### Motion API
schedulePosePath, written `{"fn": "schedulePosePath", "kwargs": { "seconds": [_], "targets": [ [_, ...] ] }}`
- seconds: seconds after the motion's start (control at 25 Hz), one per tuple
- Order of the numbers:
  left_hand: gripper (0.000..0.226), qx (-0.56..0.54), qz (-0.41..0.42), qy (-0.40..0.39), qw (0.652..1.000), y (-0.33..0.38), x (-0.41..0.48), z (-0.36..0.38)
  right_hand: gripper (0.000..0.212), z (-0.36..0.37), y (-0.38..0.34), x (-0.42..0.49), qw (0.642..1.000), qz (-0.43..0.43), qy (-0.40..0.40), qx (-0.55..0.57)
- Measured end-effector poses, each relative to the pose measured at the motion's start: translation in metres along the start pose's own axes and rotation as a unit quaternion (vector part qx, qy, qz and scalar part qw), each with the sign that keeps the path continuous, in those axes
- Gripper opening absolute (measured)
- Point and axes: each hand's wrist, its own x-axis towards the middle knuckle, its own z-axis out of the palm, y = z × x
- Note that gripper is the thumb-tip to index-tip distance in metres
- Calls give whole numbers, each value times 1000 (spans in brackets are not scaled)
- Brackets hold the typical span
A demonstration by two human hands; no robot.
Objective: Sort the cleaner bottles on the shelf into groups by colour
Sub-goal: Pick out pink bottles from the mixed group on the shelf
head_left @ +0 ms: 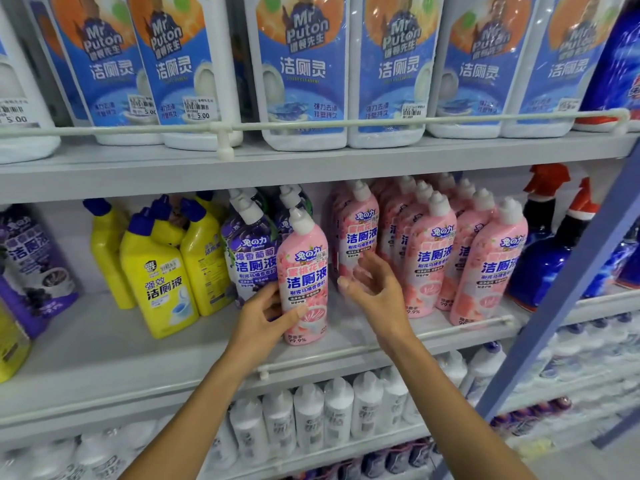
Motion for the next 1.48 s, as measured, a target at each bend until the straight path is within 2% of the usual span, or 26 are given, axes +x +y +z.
{"fn": "schedulePosePath", "kwargs": {
  "seconds": [0.08,0.12,0.2,0.32,0.6,0.96,1.16,1.32,1.48],
  "targets": [
    [52,23,11,-25,999,2,2,14,74,2,0,-24,997,-1,-77,-7],
    [54,32,16,-43,998,3,3,22,72,2,2,-31,996,-12,-84,-18],
    [58,36,22,-69,997,4,3,37,69,0,5,-37,997,-30,-54,-40],
    [57,40,34,-52,997,2,4,51,68,-5,1,-40,996,-50,-5,-68],
    [51,55,19,12,998,-4,3,49,67,2,-1,-36,994,-66,1,-82],
    [49,98,14,2,995,4,8,61,73,-5,4,-30,990,-68,42,-119],
    [42,109,4,38,993,2,17,80,68,-19,10,-18,985,-77,69,-135],
    [43,99,13,117,988,16,6,56,68,-17,17,-3,976,-74,113,-169],
    [35,39,60,296,952,45,-9,5,64,-9,23,13,967,-63,138,-204]
  ]
}}
